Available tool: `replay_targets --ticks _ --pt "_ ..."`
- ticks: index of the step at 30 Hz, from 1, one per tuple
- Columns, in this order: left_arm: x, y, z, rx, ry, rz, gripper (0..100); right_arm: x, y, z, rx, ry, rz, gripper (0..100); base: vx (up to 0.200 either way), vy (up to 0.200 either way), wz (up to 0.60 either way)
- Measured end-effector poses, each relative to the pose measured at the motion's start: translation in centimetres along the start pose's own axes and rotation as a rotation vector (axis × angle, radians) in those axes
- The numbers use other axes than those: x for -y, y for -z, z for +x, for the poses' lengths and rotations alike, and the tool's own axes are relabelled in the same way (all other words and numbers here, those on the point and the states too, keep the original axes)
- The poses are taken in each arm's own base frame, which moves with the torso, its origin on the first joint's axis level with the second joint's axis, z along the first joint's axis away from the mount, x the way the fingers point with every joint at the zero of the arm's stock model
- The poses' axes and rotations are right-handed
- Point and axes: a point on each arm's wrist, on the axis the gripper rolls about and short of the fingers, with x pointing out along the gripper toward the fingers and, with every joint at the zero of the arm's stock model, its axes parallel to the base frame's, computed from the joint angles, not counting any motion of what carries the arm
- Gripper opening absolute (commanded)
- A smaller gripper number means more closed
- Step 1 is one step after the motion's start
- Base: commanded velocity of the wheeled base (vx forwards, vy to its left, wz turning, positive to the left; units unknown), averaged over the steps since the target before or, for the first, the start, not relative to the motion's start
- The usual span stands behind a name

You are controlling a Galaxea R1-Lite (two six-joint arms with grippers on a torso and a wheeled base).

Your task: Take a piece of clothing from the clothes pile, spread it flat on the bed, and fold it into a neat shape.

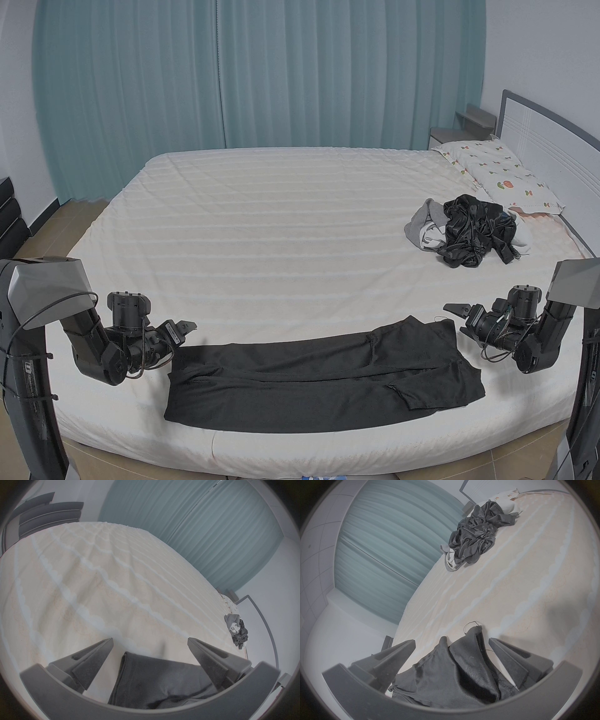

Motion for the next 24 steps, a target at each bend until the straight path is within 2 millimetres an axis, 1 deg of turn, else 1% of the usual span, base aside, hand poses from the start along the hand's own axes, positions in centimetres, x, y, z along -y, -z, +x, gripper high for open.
replay_targets --ticks 2,3,10,24 --pt "0.03 0.4 0.02 -0.012 -0.002 0.004 100 0.03 0.0 0.0 0.0 0.001 0.001 100 0.0 0.0 0.0" --pt "0.06 0.56 0.05 -0.018 -0.002 0.006 0 0.04 -0.01 -0.01 0.0 0.001 0.001 100 0.0 0.0 0.0" --pt "-0.05 1.18 0.39 -0.033 -0.013 0.011 0 0.07 0.02 0.01 0.001 0.003 0.001 100 0.0 0.0 0.0" --pt "-0.42 0.37 0.3 0.03 -0.046 -0.049 0 -0.27 -0.55 0.44 0.023 -0.01 -0.012 100 0.0 0.0 0.0"
